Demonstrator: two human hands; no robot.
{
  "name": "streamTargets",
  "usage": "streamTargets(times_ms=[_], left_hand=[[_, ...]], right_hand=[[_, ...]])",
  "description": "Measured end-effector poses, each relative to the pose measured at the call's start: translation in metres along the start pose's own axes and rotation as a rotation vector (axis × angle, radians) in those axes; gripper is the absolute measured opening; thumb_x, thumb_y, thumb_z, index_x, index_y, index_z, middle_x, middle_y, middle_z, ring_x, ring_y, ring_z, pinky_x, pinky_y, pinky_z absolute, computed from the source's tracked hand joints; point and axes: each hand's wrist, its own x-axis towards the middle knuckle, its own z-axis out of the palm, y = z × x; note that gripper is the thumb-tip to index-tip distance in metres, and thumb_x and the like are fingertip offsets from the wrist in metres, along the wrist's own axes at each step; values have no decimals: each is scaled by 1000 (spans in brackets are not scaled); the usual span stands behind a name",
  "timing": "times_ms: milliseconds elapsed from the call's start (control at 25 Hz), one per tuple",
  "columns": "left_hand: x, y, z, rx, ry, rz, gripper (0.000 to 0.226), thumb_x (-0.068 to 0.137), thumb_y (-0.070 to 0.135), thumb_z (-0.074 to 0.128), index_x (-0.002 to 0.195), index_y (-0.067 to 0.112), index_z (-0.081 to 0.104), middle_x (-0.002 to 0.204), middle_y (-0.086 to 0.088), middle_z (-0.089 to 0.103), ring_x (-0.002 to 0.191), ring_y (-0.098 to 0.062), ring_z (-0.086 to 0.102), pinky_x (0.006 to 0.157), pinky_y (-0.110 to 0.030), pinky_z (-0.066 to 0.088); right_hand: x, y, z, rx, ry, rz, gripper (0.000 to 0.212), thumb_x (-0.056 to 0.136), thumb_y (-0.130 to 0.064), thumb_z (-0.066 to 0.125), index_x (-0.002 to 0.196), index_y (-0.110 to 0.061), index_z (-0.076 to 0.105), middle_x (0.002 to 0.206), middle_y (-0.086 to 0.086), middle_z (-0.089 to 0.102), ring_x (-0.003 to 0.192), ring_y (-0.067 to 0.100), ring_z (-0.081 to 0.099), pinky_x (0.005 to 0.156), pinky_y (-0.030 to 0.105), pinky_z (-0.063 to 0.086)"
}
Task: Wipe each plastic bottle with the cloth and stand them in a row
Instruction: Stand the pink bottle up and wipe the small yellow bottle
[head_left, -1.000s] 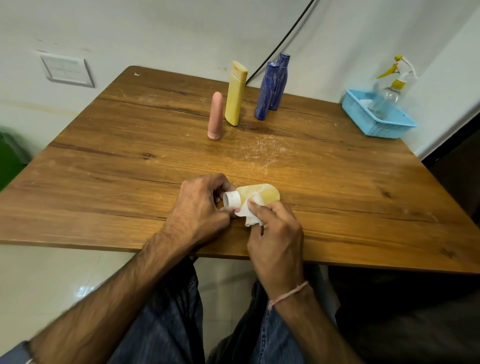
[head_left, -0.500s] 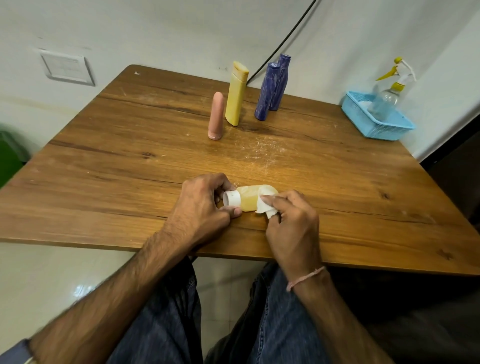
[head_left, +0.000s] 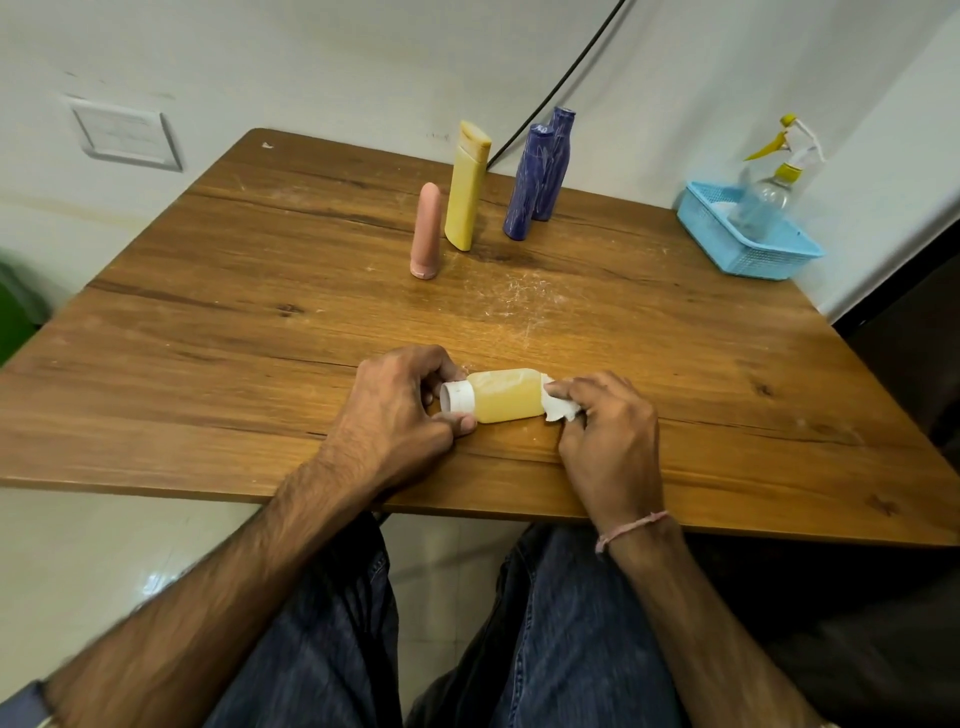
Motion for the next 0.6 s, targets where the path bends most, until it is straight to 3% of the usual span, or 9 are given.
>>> streamTargets(times_ms=[160, 280, 440, 600], left_hand=[[-1, 1, 0, -5, 15, 20, 30, 67, 23, 90, 91, 21, 72, 80, 9, 64, 74, -9, 59, 64, -26, 50], [-1, 1, 0, -29, 18, 36, 27, 66, 20, 89, 87, 20, 72, 78, 9, 64, 72, -9, 59, 62, -25, 49], [-1, 0, -1, -10, 12, 11, 31, 69, 27, 90, 93, 21, 72, 82, 10, 62, 75, -7, 57, 62, -19, 42], [-1, 1, -2, -10, -6, 9, 33, 69, 27, 90, 96, 21, 72, 83, 10, 61, 77, -7, 56, 64, -20, 42]], right_hand=[[-12, -34, 9, 123, -4, -227, 41, 73, 19, 57, 95, -8, 79, 96, 4, 74, 94, 19, 63, 83, 25, 52], [-5, -29, 8, 204, -83, -349, 41, 74, 18, 55, 96, -7, 79, 97, 4, 74, 96, 21, 64, 86, 27, 52], [10, 0, 5, 100, -54, -110, 44, 75, 19, 62, 104, -10, 78, 106, 5, 74, 103, 21, 66, 96, 28, 52], [13, -9, 1, 132, 44, -131, 33, 80, 10, 69, 108, -8, 73, 106, 5, 72, 102, 16, 66, 92, 28, 54]])
